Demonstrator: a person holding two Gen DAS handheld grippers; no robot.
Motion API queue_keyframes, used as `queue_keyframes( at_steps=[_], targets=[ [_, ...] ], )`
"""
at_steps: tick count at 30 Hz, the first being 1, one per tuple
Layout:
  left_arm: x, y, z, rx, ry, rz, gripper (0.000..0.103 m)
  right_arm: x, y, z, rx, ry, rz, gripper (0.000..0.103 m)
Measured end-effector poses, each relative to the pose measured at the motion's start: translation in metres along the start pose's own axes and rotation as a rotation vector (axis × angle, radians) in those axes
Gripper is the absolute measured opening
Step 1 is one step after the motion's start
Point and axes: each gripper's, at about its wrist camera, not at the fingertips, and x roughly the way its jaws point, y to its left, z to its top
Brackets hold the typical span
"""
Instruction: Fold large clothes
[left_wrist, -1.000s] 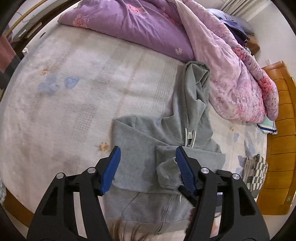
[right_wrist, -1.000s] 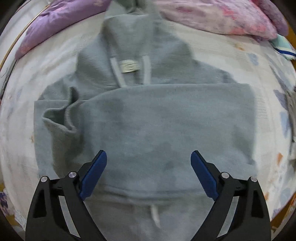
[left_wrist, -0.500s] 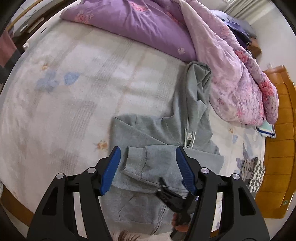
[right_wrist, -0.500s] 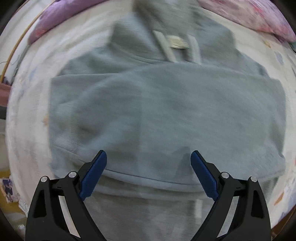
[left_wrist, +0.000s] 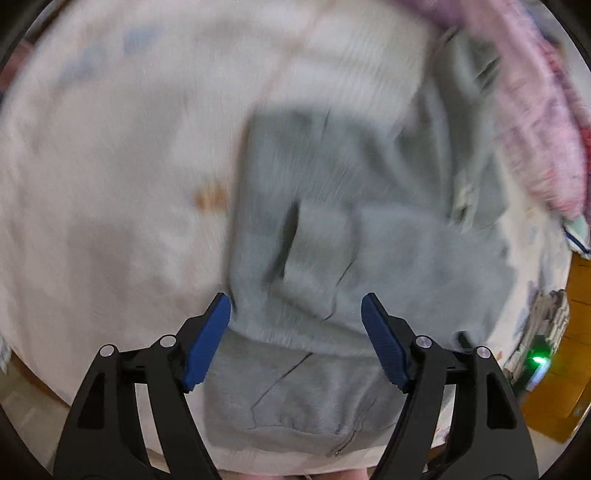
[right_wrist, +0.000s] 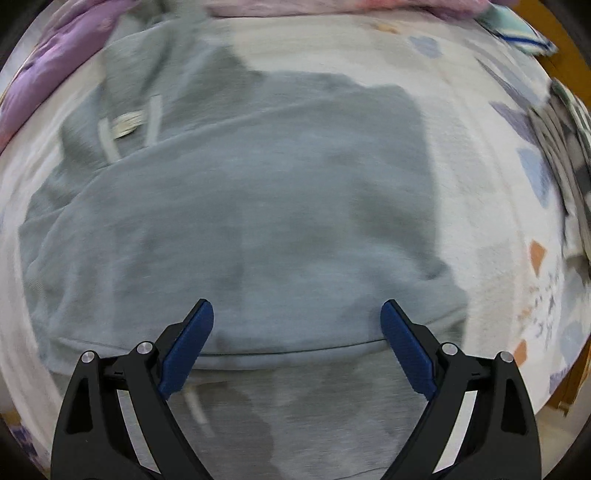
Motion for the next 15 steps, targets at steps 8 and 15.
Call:
queue_keyframes(
  at_steps=[8, 15],
  targets=[
    [0.078, 0.022, -0.003, -0.160, 0.058, -0.074, 0.069, 0.014, -0.072, 0.012, 0.216, 0.066, 0.009, 0.063],
    [0.052, 0.032, -0.018, -0.199, 0.034, -0.144, 0.009, 0.006, -0.094, 0.010, 0.274, 0.122, 0.086, 0.011]
  ],
)
